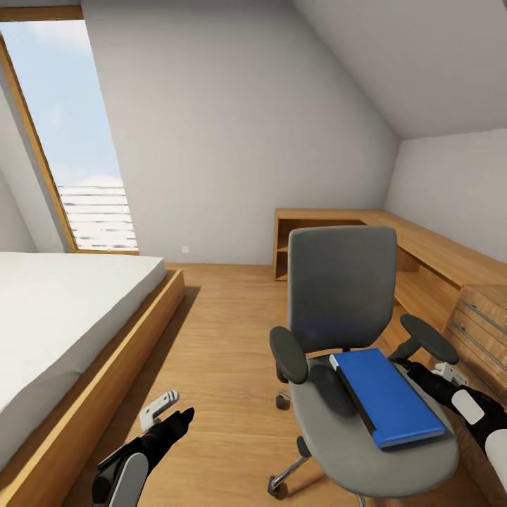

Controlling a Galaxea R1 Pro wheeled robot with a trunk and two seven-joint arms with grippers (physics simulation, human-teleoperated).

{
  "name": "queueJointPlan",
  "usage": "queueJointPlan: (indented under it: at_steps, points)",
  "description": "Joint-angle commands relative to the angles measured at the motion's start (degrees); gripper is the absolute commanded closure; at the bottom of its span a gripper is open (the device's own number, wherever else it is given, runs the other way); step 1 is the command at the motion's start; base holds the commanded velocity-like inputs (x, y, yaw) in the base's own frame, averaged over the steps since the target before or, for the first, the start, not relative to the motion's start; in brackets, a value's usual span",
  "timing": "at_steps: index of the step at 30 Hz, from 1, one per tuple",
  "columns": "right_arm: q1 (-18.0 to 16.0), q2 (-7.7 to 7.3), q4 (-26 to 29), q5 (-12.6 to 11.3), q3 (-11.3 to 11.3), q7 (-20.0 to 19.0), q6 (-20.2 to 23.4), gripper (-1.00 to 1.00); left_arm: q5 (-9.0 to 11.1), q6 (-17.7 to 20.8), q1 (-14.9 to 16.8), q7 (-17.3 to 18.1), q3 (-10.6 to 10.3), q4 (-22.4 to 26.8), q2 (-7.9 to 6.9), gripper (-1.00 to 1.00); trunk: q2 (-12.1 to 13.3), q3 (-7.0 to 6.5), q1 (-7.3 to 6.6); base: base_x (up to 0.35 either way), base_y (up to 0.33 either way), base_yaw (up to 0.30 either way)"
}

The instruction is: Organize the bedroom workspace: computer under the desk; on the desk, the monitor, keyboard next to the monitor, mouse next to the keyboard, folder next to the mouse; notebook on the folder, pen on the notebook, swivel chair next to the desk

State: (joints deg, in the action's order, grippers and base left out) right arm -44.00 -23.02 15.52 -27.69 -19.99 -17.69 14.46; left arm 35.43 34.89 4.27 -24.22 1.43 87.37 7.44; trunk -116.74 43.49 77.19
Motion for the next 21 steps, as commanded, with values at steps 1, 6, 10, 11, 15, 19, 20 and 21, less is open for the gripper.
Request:
queueJointPlan:
  at_steps: [1, 6, 10, 11, 15, 19, 20, 21]
  points:
    - [0.0, 0.0, 0.0, -0.3, -0.3, -0.1, 0.4, -1.0, 0.6, 0.2, 0.0, -0.4, 0.1, 0.1, 0.04, -1.0, 0.0, 0.06, -0.01, 0.0, -0.014, 0.0]
    - [0.0, -0.01, 0.0, -0.3, -0.3, -0.2, 0.3, -1.0, 0.6, 0.2, 0.0, -0.4, 0.1, 0.1, 0.04, -1.0, 0.0, 0.06, -0.01, 0.029, -0.031, 0.0]
    - [0.0, 0.05, -0.1, -0.2, -0.3, -0.1, 0.2, -1.0, 0.6, 0.3, 0.0, -0.4, 0.1, 0.1, 0.04, -1.0, 0.0, 0.06, -0.01, 0.052, -0.049, 0.0]
    - [0.0, 0.06, -0.1, -0.2, -0.2, -0.1, 0.2, -1.0, 0.6, 0.4, 0.0, -0.4, 0.1, 0.2, 0.04, -1.0, 0.0, 0.06, -0.01, 0.018, -0.017, 0.0]
    - [0.0, 0.13, -0.1, 0.1, -0.1, 1.0, 0.1, -1.0, 0.6, 0.5, 0.0, -0.5, 0.1, 0.9, 0.04, -1.0, 0.0, 0.06, -0.01, 0.008, -0.007, 0.0]
    - [0.0, 0.23, -0.1, 0.2, 0.0, 1.5, 0.1, -1.0, 0.7, 0.5, 0.0, -0.6, 0.1, 1.8, 0.11, -1.0, -1.6, 0.78, 0.87, 0.0, 0.0, 0.0]
    - [0.0, 0.24, -0.1, 0.2, 0.0, 1.5, 0.1, -1.0, 0.7, 0.4, 0.0, -0.6, 0.1, 1.9, 0.12, -1.0, -2.0, 0.96, 1.09, 0.0, 0.0, 0.0]
    - [0.0, 0.25, -0.1, 0.2, 0.0, 1.5, 0.1, -1.0, 0.7, 0.4, 0.0, -0.6, 0.2, 1.9, 0.12, -1.0, -2.4, 1.14, 1.31, 0.0, 0.0, 0.0]
